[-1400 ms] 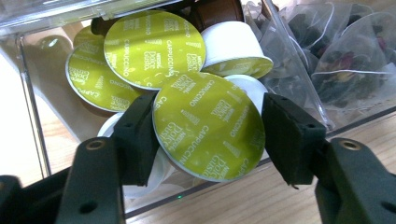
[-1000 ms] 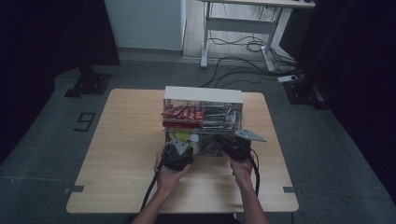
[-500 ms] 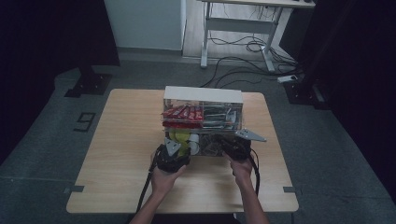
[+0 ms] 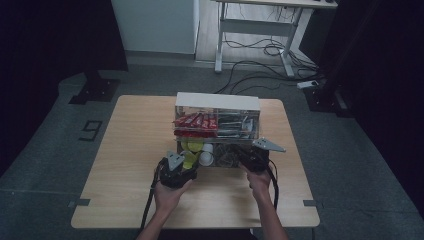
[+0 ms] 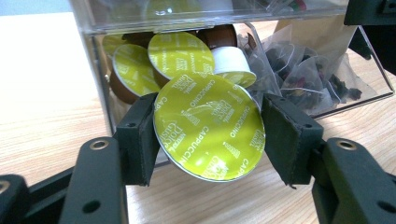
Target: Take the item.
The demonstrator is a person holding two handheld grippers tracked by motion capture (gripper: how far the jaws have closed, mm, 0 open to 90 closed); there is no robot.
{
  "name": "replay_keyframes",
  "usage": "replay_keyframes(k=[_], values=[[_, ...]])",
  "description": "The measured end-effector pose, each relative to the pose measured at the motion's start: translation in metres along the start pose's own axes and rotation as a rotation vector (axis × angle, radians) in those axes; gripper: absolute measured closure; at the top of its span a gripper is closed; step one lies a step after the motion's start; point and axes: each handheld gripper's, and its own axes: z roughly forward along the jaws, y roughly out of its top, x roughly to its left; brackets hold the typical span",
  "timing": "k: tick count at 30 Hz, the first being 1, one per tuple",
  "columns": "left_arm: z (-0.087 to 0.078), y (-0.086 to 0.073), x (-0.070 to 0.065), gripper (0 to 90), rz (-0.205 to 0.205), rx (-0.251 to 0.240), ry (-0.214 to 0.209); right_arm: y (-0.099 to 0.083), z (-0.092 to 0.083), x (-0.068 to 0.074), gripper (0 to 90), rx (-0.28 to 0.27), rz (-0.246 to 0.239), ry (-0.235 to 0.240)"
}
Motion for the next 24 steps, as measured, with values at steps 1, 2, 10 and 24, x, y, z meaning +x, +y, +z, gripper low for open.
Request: replay_keyframes(k=[1, 2, 10, 24], values=[[-0.001, 0.000, 0.001, 40.6, -0.002, -0.001, 0.000, 0.000, 0.000, 0.000, 89.1, 0.000, 0.000, 0.000], [-0.002, -0.001, 0.002, 40.6, -0.004, -0.002, 0.000, 0.000, 0.000, 0.000, 89.1, 0.001, 0.001, -0.001], [-0.010, -0.004, 0.012, 40.6, -0.016, -0.005, 0.001, -0.002, 0.001, -0.005, 89.1, 0.004, 0.012, -0.013], [-0.022, -0.012, 0.030, 40.6, -0.039, -0.002, 0.026, -0.002, 0.000, -0.005, 89.1, 0.005, 0.022, -0.016]])
